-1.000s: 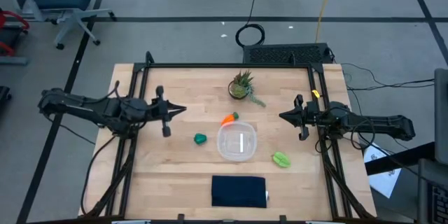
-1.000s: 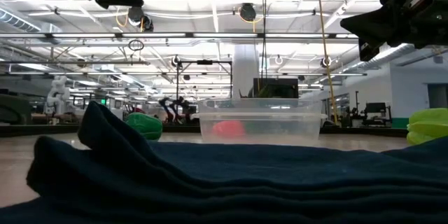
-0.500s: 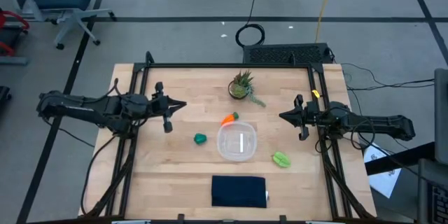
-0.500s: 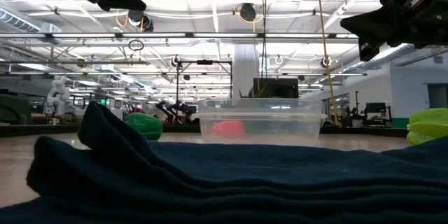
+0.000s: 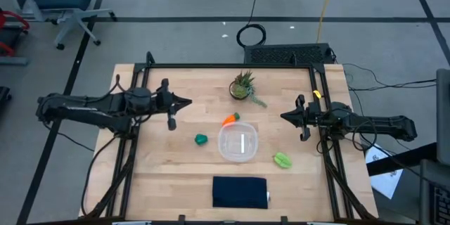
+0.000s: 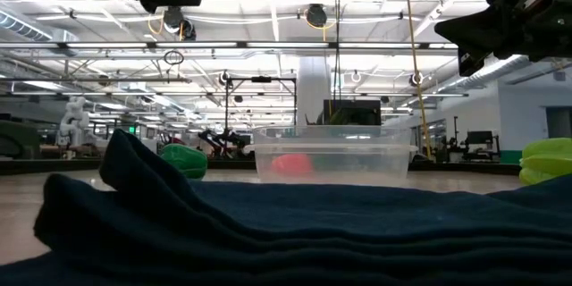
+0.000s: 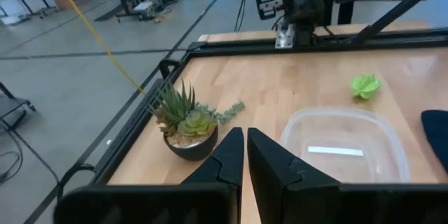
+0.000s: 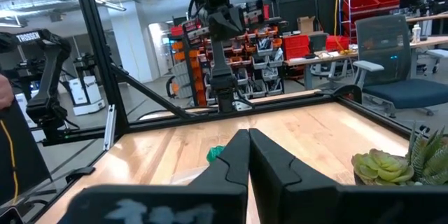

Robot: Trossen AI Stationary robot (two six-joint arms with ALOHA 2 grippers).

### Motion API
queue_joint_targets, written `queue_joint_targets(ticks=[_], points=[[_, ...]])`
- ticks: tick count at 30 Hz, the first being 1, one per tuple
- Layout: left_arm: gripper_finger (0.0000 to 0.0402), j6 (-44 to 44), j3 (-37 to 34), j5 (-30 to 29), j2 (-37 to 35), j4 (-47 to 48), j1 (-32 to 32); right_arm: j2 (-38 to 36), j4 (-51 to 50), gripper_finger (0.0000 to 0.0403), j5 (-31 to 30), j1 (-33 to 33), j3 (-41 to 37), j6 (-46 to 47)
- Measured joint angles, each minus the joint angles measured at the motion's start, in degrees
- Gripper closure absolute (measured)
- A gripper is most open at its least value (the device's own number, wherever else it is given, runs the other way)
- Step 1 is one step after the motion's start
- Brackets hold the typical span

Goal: Pick and placing Produce into tupperware
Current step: Put the bell pepper into the transparent bin

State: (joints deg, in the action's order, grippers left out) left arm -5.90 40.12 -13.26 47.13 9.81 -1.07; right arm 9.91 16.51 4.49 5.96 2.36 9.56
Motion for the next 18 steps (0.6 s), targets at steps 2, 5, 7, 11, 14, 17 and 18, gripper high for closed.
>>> queue_joint_targets(ticks=[2, 5, 7, 11, 14, 17, 18], points=[[0.0376, -0.86, 2.99, 0.83, 2.40, 1.41, -0.03, 0.02, 0.03, 0.0403, 0.01, 0.00, -0.01, 0.00], [0.0376, -1.17, 7.49, 1.25, 5.46, 6.08, -0.03, 0.02, 0.07, 0.0403, 0.02, 0.00, -0.01, 0.00], [0.0376, -1.06, 10.66, 1.25, 7.25, 9.68, -0.03, 0.02, 0.64, 0.0403, 0.00, 0.00, 0.01, 0.00], [0.0376, -0.36, 16.27, 1.29, 10.93, 16.43, -0.03, 0.02, 1.88, 0.0403, 0.01, 0.00, -0.01, 0.00], [0.0376, 0.01, 19.31, 1.32, 13.46, 20.18, -0.03, 0.02, 2.04, 0.0403, 0.00, 0.00, -0.01, 0.02], [0.0376, 0.07, 21.64, 1.32, 15.88, 24.28, -0.03, 0.02, 2.02, 0.0403, 0.02, 0.00, 0.00, 0.00], [0.0376, 0.07, 22.24, 1.33, 16.64, 25.37, -0.03, 0.02, 2.02, 0.0403, 0.01, 0.00, -0.01, 0.00]])
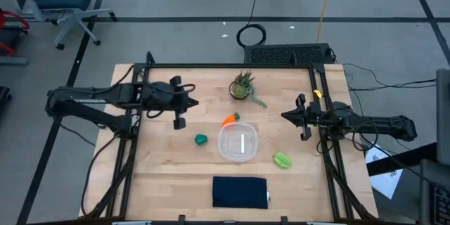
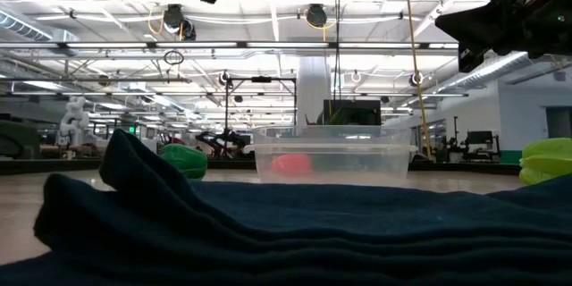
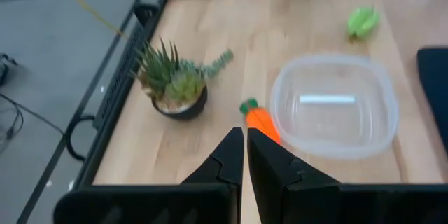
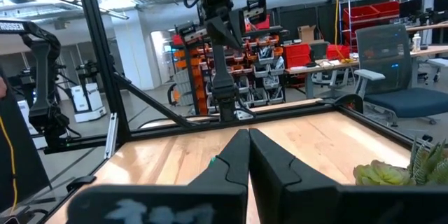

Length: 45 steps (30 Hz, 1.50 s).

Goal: Pick and placing Produce into tupperware
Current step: Put the bell pepper into the transparent bin

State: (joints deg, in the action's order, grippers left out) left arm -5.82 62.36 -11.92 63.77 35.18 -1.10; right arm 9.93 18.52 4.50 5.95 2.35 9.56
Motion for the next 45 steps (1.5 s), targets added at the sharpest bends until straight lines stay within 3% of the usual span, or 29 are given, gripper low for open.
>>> queue_joint_targets(ticks=[21, 27, 45], points=[[0.0376, 4.52, 17.73, 4.97, 17.28, 23.33, -3.13, 0.00, 0.07, 0.0403, 0.01, 0.00, 0.00, 0.02], [0.0376, 4.70, 21.45, 8.85, 21.31, 27.35, -3.13, 0.00, 0.07, 0.0403, 0.01, 0.00, 0.01, 0.02], [0.0376, 7.60, 22.40, 10.95, 27.04, 30.85, -1.38, -0.02, 0.11, 0.0403, 0.01, 0.00, 0.01, 0.05]])
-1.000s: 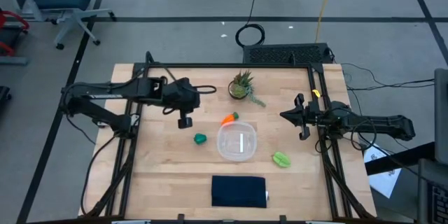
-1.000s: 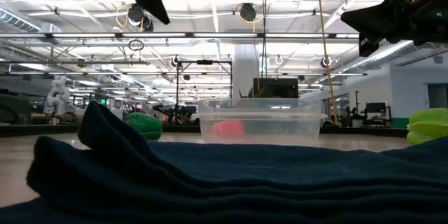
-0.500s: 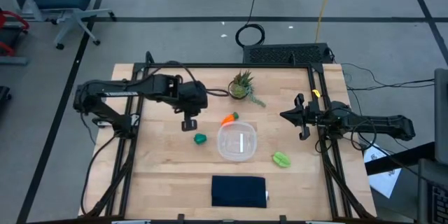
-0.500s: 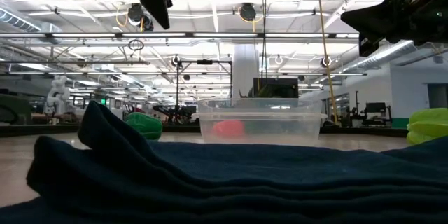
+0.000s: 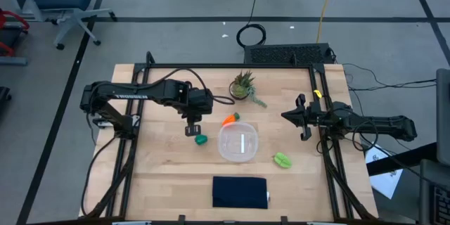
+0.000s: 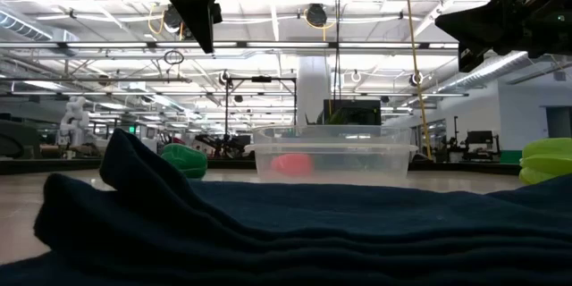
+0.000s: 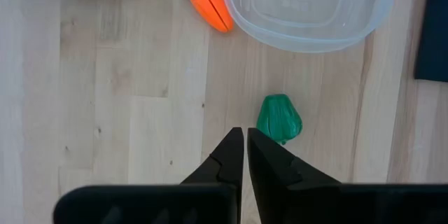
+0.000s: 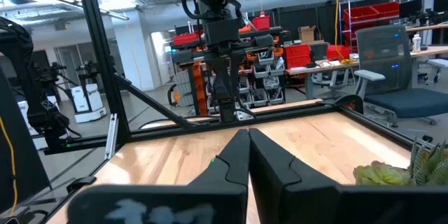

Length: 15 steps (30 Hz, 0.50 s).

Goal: Pick and placing Produce into tupperware
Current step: Put the bell pepper into the transparent bin

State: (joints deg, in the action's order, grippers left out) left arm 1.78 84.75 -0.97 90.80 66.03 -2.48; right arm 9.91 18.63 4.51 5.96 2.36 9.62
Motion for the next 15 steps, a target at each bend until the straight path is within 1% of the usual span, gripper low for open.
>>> queue_joint_targets(ticks=[5, 12, 15], points=[[0.0376, -0.25, 0.00, 0.04, -0.02, -0.04, 0.00, 0.00, 0.00, 0.0403, 0.00, 0.00, 0.00, -0.01], [0.0375, 0.29, 0.00, -1.40, -0.02, -1.41, -0.07, 0.00, 0.00, 0.0403, -0.01, 0.00, 0.00, -0.01], [0.0364, 0.29, 0.00, -1.12, -0.02, -1.39, -0.07, 0.00, 0.00, 0.0403, 0.00, 0.00, 0.00, -0.01]])
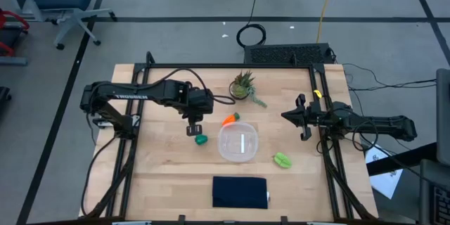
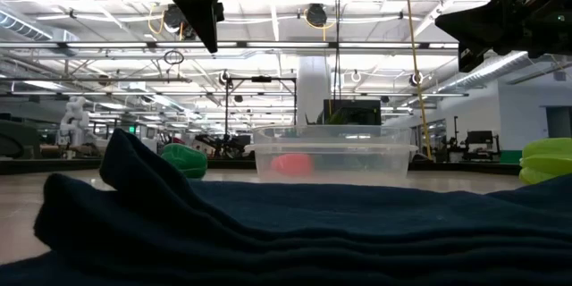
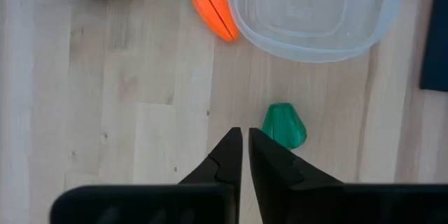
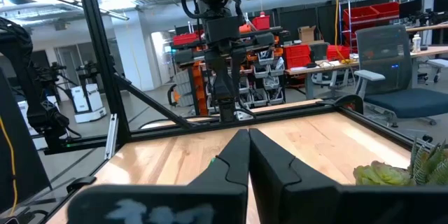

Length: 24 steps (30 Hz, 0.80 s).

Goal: Pick and placing Produce into tupperware
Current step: Put the bell pepper into the transparent bin

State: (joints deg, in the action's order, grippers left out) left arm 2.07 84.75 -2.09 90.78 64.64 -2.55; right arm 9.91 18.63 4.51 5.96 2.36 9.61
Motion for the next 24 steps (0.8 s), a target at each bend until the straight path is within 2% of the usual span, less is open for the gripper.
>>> queue_joint_targets(ticks=[4, 17, 24], points=[[0.0322, -0.12, 0.00, 2.39, 0.00, 0.00, 0.00, 0.00, -0.02, 0.0403, 0.00, 0.00, 0.01, 0.13], [0.0146, -0.46, 0.00, 4.35, 0.00, 0.05, 0.01, 0.00, -0.02, 0.0403, -0.01, 0.00, 0.01, 0.13], [0.0090, -0.41, 0.00, 4.88, 0.00, -0.25, 0.00, 0.00, -0.02, 0.0403, -0.02, 0.00, -0.01, 0.13]])
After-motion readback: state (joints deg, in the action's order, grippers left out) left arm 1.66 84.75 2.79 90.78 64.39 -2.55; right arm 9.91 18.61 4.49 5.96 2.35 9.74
